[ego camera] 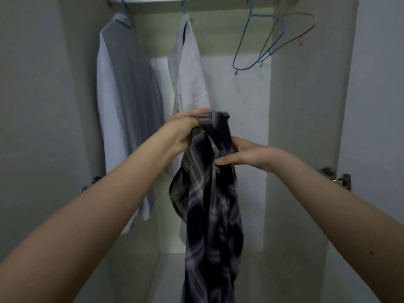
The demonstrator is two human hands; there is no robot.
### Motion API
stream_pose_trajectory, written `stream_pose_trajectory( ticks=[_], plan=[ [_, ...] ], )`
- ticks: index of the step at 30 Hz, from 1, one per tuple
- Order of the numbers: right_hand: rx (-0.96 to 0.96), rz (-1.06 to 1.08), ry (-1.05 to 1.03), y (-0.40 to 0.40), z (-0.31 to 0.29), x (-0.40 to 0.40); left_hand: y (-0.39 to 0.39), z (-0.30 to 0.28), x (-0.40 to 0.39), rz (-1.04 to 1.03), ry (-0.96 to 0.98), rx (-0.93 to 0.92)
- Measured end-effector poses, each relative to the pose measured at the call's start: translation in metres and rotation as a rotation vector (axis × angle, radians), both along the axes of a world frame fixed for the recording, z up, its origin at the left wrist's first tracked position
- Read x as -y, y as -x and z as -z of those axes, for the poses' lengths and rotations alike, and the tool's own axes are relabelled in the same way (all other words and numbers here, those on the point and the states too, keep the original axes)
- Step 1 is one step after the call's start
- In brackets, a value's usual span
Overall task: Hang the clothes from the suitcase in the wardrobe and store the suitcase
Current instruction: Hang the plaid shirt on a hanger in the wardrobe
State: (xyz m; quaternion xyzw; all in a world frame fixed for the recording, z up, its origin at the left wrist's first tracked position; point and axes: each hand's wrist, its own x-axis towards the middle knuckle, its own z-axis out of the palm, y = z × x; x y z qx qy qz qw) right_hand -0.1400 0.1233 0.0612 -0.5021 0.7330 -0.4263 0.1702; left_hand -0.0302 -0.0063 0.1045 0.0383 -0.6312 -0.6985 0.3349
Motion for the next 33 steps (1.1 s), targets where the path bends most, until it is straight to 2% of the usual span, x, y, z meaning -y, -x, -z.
stream_pose_trajectory(
  ticks=[3,5,8,9,10,12,14,16,19,22,26,30,33],
  plan=[
    [0.043,0.030,0.125,-0.001,0.001,0.005,-0.010,-0.001,0.006,-0.011,0.150,-0.012],
    [0.012,0.120,0.177,0.001,-0.001,0.002,-0.017,0.000,0.018,-0.083,0.341,0.026],
    [-0.089,0.230,0.232,0.008,-0.001,0.000,-0.031,0.004,0.032,-0.122,0.670,0.239],
    [-0.122,0.251,0.259,0.009,-0.001,0.001,-0.035,0.006,0.035,-0.097,0.727,0.336],
    [-0.145,0.268,0.290,0.010,-0.001,0.002,-0.037,0.009,0.037,-0.053,0.730,0.418],
    [-0.194,0.279,0.335,0.011,-0.003,0.004,-0.040,0.016,0.036,0.081,0.579,0.474],
    [-0.236,0.272,0.344,0.010,-0.005,0.005,-0.037,0.025,0.034,0.200,0.376,0.424],
    [-0.258,0.255,0.322,0.009,-0.008,0.002,-0.031,0.032,0.034,0.209,0.296,0.375],
    [-0.313,0.241,0.263,0.010,-0.009,-0.003,-0.025,0.032,0.036,0.024,0.348,0.261],
    [-0.288,0.220,0.266,0.014,-0.007,-0.009,-0.024,0.026,0.034,-0.188,0.362,0.114],
    [-0.304,0.255,0.245,0.027,-0.005,-0.013,-0.022,0.019,0.027,-0.261,0.224,-0.008],
    [-0.343,0.332,0.191,0.045,-0.001,-0.025,-0.024,0.010,0.040,-0.393,0.115,-0.038],
    [-0.359,0.375,0.131,0.061,0.002,-0.039,-0.028,0.006,0.053,-0.456,0.157,-0.037]
  ],
)
